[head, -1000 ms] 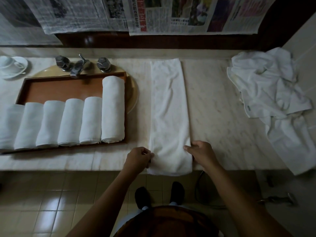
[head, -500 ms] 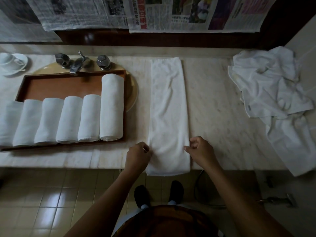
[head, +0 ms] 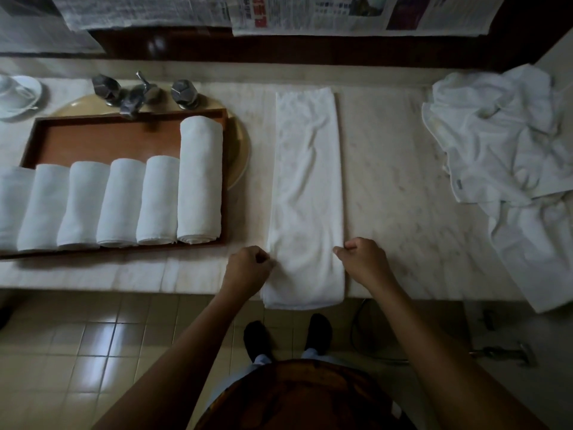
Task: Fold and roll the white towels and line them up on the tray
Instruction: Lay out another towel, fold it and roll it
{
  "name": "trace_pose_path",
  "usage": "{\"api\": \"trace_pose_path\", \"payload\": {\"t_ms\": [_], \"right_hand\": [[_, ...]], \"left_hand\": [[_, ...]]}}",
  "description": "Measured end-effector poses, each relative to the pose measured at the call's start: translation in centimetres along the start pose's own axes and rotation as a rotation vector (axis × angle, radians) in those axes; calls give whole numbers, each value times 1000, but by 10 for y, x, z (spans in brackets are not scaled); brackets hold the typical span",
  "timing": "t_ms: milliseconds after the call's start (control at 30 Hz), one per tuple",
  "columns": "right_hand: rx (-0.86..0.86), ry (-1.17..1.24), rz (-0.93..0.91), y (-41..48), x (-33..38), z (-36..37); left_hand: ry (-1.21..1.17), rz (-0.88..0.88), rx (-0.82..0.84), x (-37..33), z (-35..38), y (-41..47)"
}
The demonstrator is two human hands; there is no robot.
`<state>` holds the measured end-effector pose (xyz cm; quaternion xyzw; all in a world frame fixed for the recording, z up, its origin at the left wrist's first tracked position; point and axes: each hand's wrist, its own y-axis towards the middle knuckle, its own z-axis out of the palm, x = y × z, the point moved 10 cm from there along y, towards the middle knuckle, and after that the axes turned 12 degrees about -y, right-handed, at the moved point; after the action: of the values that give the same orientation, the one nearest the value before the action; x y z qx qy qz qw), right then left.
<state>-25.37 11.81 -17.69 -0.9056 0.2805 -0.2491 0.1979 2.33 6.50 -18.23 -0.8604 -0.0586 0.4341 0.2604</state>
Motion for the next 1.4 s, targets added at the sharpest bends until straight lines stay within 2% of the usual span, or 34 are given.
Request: {"api": "trace_pose_path", "payload": {"t_ms": [133,300,500,633,867,1000,1233,1400], "right_hand": [[39,87,11,7,-3,8],[39,130,15,7,-4,9],[69,288,68,12,-15,19],[15,252,54,7,-15,15],[-40,163,42,1,-12,7],[-54,139,28,3,-8,1],[-39,94,24,0,-13,5],[-124,144,9,-9,-9,-2]], "left_hand": [[-240,-102,47,8,-1,-2],[-88,-50,83,10,1,-13],[-199,-70,85,13,-2,-14],[-46,-35,28,17,-6,-12],[-21,28,-88,9,-6,-15],[78,93,-102,-7,-4,-11],[93,35,-85,4,-4,-5],[62,0,-98,6,-6,-6]]}}
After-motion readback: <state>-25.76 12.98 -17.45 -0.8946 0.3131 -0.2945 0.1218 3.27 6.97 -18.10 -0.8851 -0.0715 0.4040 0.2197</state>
